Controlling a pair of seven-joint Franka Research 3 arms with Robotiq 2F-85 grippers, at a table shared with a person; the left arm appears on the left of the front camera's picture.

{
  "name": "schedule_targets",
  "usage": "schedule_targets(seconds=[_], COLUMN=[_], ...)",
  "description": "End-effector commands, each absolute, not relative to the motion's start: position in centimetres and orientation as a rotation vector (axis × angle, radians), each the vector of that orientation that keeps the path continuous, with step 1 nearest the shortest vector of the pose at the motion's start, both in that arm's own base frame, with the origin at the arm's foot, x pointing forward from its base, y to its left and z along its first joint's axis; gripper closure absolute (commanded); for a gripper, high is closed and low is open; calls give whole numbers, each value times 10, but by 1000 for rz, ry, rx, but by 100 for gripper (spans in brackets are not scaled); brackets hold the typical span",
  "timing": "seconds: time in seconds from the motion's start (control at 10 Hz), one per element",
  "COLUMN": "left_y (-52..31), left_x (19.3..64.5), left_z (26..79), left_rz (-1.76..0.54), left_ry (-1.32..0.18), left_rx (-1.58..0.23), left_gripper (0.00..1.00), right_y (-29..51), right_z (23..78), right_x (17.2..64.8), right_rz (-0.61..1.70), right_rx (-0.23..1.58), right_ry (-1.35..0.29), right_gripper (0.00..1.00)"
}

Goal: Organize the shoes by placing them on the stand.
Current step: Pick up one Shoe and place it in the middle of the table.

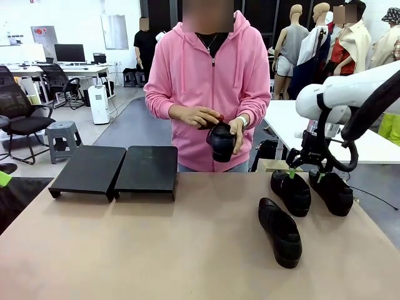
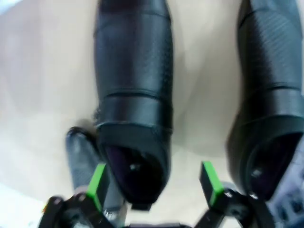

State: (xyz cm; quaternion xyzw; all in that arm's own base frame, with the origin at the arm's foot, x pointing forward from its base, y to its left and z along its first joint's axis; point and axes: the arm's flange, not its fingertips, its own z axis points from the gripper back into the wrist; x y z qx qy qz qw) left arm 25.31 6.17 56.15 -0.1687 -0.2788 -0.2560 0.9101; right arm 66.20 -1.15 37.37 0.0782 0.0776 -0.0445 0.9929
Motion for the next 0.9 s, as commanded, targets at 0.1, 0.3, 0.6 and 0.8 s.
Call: schedule_targets(seconds=[0.1,0.3,0.6,0.8], left_y=[63,63,63,63], left_x=[253,253,253,253], left_z=[562,562,562,562], left_rz=[-536,-536,-536,-536], left_ry=[-579,-579,-579,-579], left_rx=[-362,-362,-362,-362], left_gripper=[0,0,0,0], right_y=[-19,-18,-17,-14], right_z=[366,357,354,349], right_x=[683,684,685,685], right_rz=[-125,-145,-143,-133], right_rx=[90,120,139,136], right_ry=[273,285,260,262], right_gripper=[0,59,100,100])
